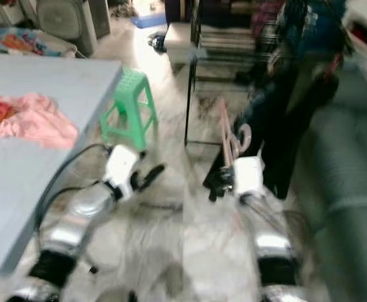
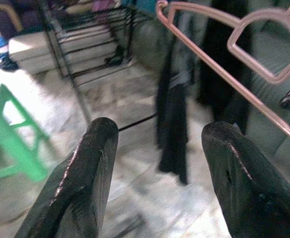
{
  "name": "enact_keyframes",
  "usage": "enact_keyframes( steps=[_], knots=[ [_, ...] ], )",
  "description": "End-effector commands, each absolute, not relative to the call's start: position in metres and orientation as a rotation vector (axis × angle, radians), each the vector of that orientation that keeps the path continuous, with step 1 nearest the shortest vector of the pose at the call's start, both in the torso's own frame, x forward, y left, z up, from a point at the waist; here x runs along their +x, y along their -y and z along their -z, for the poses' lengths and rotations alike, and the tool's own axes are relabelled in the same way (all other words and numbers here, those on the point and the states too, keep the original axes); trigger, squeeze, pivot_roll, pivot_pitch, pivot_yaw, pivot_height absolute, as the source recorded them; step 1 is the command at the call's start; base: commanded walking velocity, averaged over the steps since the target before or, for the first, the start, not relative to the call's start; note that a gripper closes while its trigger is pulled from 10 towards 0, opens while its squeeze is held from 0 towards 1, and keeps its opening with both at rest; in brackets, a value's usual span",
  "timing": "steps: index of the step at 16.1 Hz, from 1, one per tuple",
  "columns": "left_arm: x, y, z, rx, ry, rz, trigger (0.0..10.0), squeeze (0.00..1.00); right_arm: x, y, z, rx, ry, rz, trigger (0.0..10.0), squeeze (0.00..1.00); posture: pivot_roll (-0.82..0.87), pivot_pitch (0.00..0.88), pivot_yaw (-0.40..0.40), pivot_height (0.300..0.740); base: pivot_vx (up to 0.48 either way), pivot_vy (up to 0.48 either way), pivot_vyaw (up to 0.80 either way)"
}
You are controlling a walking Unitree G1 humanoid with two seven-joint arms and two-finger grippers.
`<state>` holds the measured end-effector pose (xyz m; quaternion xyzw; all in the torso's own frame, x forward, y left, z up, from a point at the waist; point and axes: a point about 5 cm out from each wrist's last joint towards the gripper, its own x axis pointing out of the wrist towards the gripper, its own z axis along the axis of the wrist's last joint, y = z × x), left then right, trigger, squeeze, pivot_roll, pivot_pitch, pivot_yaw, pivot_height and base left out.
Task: Hang hanger
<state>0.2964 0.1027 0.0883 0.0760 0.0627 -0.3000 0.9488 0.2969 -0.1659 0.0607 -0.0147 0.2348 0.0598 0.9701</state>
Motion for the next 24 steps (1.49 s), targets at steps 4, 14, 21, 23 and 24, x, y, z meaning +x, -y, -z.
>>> enact_keyframes(
  steps=[4, 14, 21, 23, 24],
  knots=[
    [0.297, -0.09, -0.092, 0.147, -0.103, 0.62, 10.0, 0.0, 0.299, 0.168, -0.06, 0.012, -0.465, -0.055, 10.0, 0.0, -0.02, 0.008, -0.001, 0.74, 0.48, 0.0, 0.0],
    [0.292, -0.072, -0.087, 0.146, -0.12, 0.643, 10.0, 0.0, 0.32, 0.163, -0.06, 0.063, -0.456, 0.046, 10.0, 0.0, 0.0, 0.003, -0.001, 0.74, 0.479, 0.0, 0.0],
    [0.292, -0.071, -0.084, 0.143, -0.13, 0.598, 10.0, 0.0, 0.333, 0.132, -0.064, -0.018, -0.472, -0.159, 10.0, 0.0, 0.0, 0.006, -0.008, 0.74, 0.189, 0.0, 0.0],
    [0.292, -0.071, -0.084, 0.146, -0.133, 0.598, 10.0, 0.0, 0.334, 0.127, -0.064, -0.017, -0.477, -0.175, 10.0, 0.0, 0.0, 0.007, -0.009, 0.74, 0.0, 0.0, 0.0],
    [0.291, -0.07, -0.082, 0.152, -0.139, 0.603, 10.0, 0.0, 0.341, 0.124, -0.069, -0.021, -0.464, -0.18, 10.0, 0.0, 0.0, 0.007, -0.009, 0.74, 0.0, 0.0, 0.0]
  ],
)
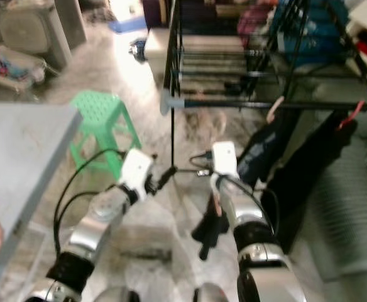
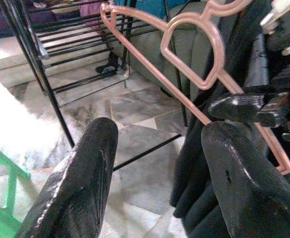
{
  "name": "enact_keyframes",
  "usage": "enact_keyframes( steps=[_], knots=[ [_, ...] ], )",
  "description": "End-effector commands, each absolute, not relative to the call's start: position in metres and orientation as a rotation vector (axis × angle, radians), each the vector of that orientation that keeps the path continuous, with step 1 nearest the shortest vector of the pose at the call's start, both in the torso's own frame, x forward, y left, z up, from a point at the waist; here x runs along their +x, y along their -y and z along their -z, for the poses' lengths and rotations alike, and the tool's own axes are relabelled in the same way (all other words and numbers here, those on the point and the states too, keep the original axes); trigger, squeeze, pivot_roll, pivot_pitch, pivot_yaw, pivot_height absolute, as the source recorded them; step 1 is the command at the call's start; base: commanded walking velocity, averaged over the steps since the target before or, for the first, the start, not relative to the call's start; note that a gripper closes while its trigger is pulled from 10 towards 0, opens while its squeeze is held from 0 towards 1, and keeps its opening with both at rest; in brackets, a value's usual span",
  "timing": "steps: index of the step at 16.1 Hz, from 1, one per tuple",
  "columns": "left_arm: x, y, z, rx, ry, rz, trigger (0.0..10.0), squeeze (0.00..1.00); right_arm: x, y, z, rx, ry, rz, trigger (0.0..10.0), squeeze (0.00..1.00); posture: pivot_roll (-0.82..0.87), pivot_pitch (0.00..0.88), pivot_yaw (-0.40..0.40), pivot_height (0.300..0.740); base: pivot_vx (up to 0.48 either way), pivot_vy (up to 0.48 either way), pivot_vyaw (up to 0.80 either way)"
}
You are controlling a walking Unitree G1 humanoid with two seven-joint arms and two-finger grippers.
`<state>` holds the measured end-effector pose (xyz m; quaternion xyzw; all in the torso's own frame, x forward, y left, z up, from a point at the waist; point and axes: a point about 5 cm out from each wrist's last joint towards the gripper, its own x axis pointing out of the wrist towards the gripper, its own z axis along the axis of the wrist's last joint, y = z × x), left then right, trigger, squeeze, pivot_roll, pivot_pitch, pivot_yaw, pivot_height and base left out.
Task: Hang hanger
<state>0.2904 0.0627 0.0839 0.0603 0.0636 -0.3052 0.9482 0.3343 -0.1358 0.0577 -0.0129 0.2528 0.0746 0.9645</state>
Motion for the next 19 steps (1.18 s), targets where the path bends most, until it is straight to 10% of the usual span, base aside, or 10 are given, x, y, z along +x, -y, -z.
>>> enact_keyframes(
  steps=[1, 19],
  knots=[
    [0.291, -0.069, -0.082, 0.152, -0.14, 0.604, 10.0, 0.0, 0.345, 0.123, -0.072, -0.018, -0.459, -0.179, 10.0, 0.0, 0.0, 0.011, -0.009, 0.74, 0.0, 0.0, 0.0],
    [0.231, -0.094, -0.085, 0.162, -0.227, 0.659, 10.0, 0.0, 0.383, 0.111, -0.105, 0.018, -0.526, -0.177, 10.0, 0.0, 0.17, 0.171, 0.018, 0.74, 0.0, 0.0, 0.0]
  ],
)
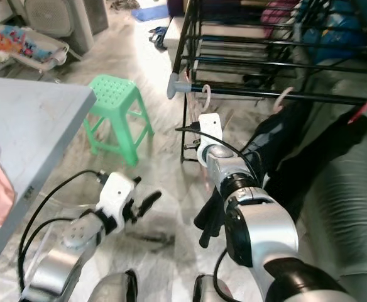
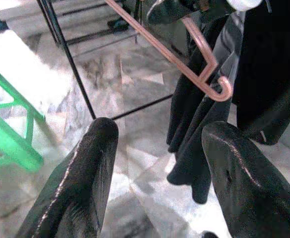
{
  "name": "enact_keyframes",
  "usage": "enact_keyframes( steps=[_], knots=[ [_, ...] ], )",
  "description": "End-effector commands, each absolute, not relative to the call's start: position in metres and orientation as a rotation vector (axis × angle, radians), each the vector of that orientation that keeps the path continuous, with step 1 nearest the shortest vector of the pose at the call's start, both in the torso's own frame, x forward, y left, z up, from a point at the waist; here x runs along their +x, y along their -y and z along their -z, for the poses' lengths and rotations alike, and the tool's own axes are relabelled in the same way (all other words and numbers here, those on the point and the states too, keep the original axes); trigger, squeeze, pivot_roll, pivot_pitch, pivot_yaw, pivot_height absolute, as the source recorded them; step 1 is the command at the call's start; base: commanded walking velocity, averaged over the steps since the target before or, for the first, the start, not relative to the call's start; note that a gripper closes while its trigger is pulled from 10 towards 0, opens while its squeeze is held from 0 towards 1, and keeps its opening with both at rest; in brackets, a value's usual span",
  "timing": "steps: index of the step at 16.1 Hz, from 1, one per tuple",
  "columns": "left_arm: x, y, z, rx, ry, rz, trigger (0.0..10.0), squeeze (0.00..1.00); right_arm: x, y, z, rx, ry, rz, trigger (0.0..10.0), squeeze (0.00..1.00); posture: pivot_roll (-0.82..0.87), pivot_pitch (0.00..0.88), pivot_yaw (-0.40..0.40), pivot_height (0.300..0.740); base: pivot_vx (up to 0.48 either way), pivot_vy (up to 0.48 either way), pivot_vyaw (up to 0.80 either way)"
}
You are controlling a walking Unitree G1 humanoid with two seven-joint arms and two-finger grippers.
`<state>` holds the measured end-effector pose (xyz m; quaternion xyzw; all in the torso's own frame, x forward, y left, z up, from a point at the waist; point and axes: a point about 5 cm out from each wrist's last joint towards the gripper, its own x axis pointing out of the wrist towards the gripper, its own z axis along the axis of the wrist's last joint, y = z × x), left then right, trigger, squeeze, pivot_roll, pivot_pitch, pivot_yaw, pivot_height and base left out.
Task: Hang hanger
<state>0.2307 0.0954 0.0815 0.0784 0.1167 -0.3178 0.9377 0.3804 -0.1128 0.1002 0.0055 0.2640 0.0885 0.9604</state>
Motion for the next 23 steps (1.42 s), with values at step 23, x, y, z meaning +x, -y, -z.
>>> enact_keyframes(
  steps=[23],
  knots=[
    [0.249, -0.11, -0.103, 0.1, -0.161, 0.619, 10.0, 0.0, 0.252, 0.151, -0.053, -0.131, -0.337, -0.03, 10.0, 0.0, 0.02, 0.096, 0.033, 0.74, 0.023, 0.124, 0.0]
  ],
)
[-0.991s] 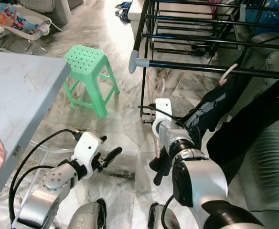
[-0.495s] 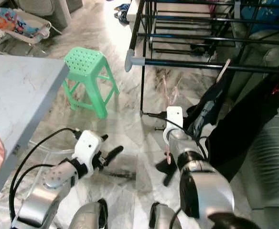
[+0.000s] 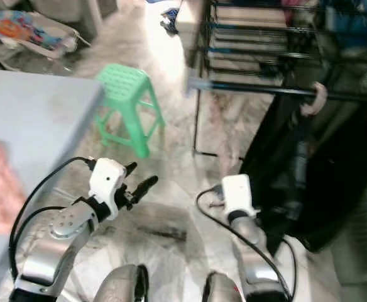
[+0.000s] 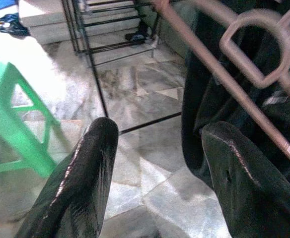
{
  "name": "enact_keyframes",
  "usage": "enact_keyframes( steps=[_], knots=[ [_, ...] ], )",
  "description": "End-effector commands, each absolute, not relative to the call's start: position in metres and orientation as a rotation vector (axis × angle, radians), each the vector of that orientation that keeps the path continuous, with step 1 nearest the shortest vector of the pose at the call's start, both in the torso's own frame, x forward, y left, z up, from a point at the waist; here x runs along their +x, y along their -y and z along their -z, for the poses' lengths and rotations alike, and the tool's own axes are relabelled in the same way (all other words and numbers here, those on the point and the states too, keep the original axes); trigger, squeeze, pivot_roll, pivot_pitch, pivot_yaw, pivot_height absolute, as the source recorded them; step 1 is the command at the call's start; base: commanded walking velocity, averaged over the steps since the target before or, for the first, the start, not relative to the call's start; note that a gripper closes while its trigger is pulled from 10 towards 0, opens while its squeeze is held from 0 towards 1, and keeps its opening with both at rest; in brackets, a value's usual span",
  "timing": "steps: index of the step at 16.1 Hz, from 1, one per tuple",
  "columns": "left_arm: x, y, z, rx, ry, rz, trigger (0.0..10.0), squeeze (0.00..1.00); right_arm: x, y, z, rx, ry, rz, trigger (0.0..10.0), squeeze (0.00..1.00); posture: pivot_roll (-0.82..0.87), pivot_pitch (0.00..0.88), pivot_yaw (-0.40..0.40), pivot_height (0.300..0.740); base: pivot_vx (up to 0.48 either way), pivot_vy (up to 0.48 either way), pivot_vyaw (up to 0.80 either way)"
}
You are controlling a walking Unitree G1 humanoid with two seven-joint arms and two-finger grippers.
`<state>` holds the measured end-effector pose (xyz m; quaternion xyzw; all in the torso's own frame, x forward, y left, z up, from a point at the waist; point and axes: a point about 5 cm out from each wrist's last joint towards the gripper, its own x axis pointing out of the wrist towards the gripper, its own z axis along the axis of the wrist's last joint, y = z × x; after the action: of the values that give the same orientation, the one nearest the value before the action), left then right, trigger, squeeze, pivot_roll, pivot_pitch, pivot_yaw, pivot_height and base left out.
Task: Hang hanger
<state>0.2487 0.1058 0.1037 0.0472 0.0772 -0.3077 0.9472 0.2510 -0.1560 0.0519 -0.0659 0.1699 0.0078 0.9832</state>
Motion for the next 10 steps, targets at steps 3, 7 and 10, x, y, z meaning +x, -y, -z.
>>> enact_keyframes(
  steps=[3, 7, 10],
  knots=[
    [0.253, -0.096, -0.106, 0.081, -0.117, 0.654, 10.0, 0.0, 0.246, 0.158, -0.064, -0.103, -0.334, 0.043, 10.0, 0.0, 0.01, 0.063, 0.026, 0.74, 0.415, 0.106, -0.44],
    [0.254, -0.086, -0.106, 0.077, -0.09, 0.681, 10.0, 0.0, 0.244, 0.159, -0.071, -0.104, -0.301, 0.072, 10.0, 0.0, 0.0, 0.04, 0.018, 0.74, 0.466, 0.0, -0.17],
    [0.256, -0.084, -0.106, 0.051, -0.084, 0.672, 10.0, 0.0, 0.246, 0.159, -0.069, -0.097, -0.314, 0.065, 10.0, 0.0, 0.01, 0.033, 0.019, 0.74, 0.115, 0.0, 0.0]
  ],
)
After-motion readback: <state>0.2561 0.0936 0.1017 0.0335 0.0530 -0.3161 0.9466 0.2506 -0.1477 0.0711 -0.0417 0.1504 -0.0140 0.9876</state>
